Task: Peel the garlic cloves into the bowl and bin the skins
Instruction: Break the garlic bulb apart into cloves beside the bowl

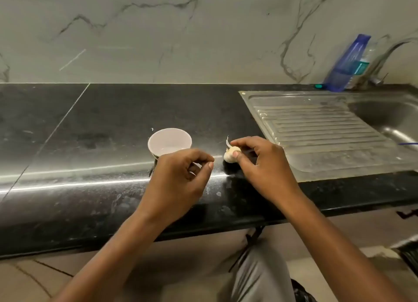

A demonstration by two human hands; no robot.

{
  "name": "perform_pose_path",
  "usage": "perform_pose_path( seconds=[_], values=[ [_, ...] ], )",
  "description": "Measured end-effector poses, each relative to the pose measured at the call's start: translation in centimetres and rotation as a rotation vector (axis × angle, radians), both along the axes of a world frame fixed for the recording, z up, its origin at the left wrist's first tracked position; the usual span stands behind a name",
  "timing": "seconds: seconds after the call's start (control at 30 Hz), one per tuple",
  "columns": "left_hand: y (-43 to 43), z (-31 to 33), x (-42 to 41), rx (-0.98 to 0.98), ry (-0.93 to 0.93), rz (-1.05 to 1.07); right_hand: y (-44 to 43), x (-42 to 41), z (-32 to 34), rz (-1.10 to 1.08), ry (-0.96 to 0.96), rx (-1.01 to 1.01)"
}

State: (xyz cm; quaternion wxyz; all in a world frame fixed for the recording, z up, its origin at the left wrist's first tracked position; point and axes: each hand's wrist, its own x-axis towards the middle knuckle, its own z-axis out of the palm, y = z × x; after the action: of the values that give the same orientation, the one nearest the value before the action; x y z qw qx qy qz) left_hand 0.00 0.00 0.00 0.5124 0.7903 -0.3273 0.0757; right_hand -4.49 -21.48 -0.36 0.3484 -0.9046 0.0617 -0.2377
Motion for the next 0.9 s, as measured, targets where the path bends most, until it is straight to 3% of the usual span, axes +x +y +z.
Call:
perform_pose_path(
  seconds=[0.1,0.3,0.53,0.7,0.9],
  values=[
    [-0.5,-0.4,0.1,0.021,0.032,-0.009,-0.6,0.9,-0.6,-0.032,0.063,-0.151],
    [-0.9,-1.8,0.3,0.034,0.143,-0.005,-0.9,1.7,-1.5,-0.015,0.099,-0.152],
    [-1.1,-1.6,0.4,0.053,0.233,-0.056,-0.3,0.8,-0.6,0.000,0.099,0.100],
    [-0.7,-1.4,0.5,-0.086,0.317,-0.134,1.4,0.0,0.4,0.140,0.072,0.381],
    [1.1,-1.9,1.0,-0.204,0.358,-0.128,3.3,-0.4,0.0,0.219,0.074,0.482]
  ],
)
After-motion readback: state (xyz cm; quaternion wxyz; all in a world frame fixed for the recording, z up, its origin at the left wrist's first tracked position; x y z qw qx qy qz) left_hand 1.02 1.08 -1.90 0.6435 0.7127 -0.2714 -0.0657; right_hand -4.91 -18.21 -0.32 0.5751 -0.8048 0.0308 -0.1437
